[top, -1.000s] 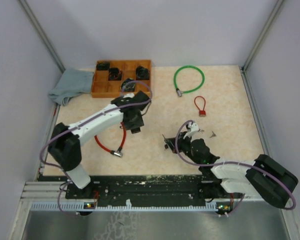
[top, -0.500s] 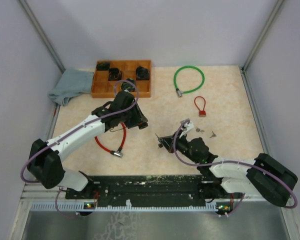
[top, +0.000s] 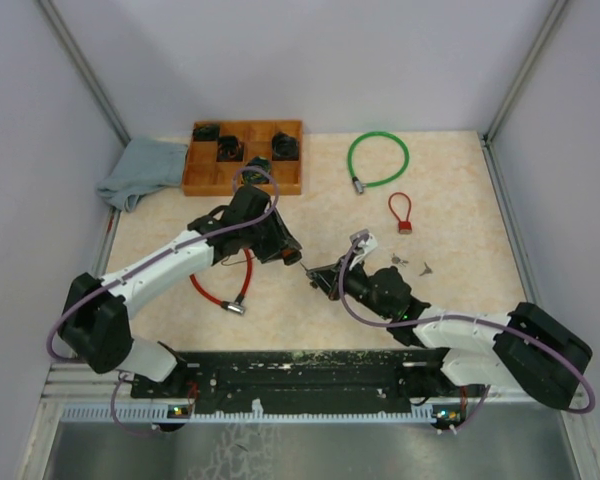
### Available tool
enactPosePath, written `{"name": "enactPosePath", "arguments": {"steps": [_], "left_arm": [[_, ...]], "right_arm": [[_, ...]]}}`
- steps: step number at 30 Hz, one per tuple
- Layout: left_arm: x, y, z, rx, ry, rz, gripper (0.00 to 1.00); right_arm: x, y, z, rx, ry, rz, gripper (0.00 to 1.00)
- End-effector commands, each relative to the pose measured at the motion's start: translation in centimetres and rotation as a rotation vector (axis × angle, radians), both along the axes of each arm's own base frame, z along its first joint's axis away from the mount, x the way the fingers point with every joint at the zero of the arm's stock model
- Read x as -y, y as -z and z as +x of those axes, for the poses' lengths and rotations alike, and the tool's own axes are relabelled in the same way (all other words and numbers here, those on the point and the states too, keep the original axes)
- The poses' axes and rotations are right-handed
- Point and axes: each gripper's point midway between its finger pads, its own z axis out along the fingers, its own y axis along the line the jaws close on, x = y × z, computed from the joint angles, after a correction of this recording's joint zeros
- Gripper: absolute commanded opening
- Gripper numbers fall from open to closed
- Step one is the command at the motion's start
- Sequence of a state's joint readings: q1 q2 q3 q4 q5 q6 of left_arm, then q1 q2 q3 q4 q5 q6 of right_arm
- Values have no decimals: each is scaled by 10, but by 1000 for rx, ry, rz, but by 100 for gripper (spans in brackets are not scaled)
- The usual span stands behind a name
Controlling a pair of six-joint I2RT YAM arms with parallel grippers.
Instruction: Unlock with the key
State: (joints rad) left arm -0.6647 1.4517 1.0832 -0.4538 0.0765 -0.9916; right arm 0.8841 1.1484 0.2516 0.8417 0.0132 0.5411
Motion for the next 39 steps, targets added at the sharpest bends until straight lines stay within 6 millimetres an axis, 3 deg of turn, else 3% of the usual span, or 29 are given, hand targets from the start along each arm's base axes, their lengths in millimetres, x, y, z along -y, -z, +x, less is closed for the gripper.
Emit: {"name": "enactPosePath", "arguments": {"steps": [1, 16, 30, 39], "left_arm": [[12, -10, 7, 7, 18, -63, 0], [14, -6, 5, -6, 21, -70, 0], [-4, -2, 6, -13, -46, 7, 0], [-4, 1, 3, -43, -49, 14, 0]], "right_arm": [[-15, -22, 3, 45, -31, 31, 0], [-24, -13, 9, -13, -25, 22, 0], [-23, -10, 13, 7, -16, -30, 0], [-29, -11, 15, 11, -35, -61, 0]]}}
